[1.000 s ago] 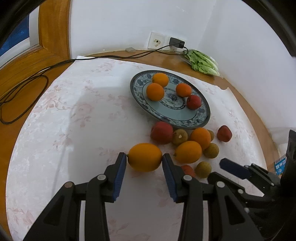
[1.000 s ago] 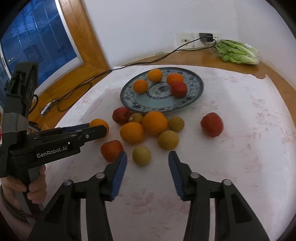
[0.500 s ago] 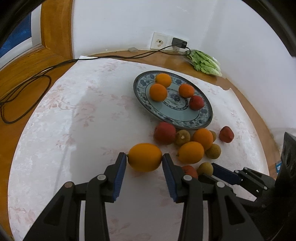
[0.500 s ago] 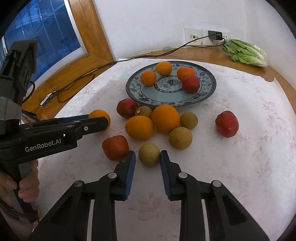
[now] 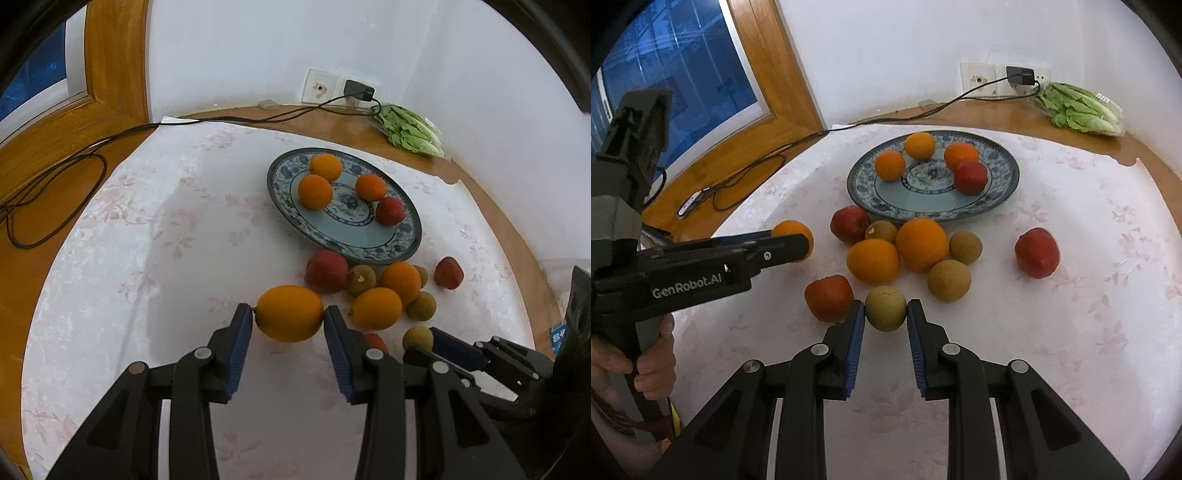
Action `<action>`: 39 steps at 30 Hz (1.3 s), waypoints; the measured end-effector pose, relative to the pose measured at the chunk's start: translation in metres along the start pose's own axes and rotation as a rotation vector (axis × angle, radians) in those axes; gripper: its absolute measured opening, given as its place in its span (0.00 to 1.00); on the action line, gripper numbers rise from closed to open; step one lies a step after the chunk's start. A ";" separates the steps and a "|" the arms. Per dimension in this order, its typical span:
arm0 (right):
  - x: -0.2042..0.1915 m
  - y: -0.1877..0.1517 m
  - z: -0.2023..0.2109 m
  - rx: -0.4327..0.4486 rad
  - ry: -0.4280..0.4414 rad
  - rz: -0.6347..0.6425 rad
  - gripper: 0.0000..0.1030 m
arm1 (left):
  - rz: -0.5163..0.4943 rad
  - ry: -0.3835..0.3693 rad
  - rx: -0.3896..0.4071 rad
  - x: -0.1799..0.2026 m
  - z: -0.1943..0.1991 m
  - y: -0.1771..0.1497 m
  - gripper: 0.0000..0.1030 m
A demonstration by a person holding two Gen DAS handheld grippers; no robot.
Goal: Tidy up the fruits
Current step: 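Close the left tool on the large orange while the right tool grasps the yellow fruit, then carry the orange with the left tool while the right tool carries the yellow fruit to the plate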
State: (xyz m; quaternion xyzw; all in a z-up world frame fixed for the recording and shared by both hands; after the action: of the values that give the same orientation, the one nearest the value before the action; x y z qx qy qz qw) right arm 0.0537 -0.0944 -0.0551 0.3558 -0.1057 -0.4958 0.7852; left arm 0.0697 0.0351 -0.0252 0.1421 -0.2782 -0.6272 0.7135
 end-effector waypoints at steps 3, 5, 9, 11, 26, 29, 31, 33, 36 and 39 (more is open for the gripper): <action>0.003 0.002 0.003 0.006 0.000 -0.007 0.24 | -0.006 -0.001 0.003 0.003 0.002 0.001 0.41; 0.005 0.004 0.006 0.011 0.001 -0.016 0.24 | -0.010 -0.003 0.008 0.005 0.003 0.001 0.41; 0.010 0.008 0.009 0.021 -0.009 -0.023 0.24 | -0.015 -0.014 0.017 0.010 0.005 0.004 0.41; 0.013 0.011 0.011 0.029 -0.014 -0.029 0.24 | -0.021 -0.017 0.019 0.013 0.004 0.007 0.41; 0.039 0.045 0.018 0.080 -0.058 -0.052 0.24 | -0.075 -0.030 0.036 0.039 -0.012 0.037 0.41; 0.041 0.052 0.013 0.081 -0.061 -0.048 0.24 | -0.088 -0.032 0.037 0.044 -0.019 0.045 0.41; 0.042 0.056 0.009 0.080 -0.066 -0.045 0.24 | -0.094 -0.036 0.035 0.048 -0.025 0.049 0.41; 0.044 0.060 0.005 0.081 -0.065 -0.044 0.24 | -0.101 -0.035 0.031 0.049 -0.030 0.052 0.41; 0.046 0.064 -0.001 0.080 -0.072 -0.041 0.24 | -0.104 -0.025 0.020 0.049 -0.041 0.055 0.41; 0.050 0.067 -0.010 0.069 -0.072 -0.045 0.24 | -0.094 -0.024 0.010 0.048 -0.050 0.058 0.41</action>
State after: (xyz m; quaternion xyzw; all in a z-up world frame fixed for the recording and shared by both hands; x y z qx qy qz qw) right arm 0.1307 -0.1158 -0.0277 0.3668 -0.1430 -0.5221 0.7566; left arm 0.1488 -0.0089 -0.0228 0.1509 -0.2828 -0.6604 0.6790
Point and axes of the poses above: each gripper's, at about its wrist camera, not at the fingertips, and z roughly against the way its jaws point, x to its right, y to its top, the point moved 7 cm from there along -z, roughly the way its jaws point, and after that the axes turned 3 degrees about z, right-handed, at the moved point
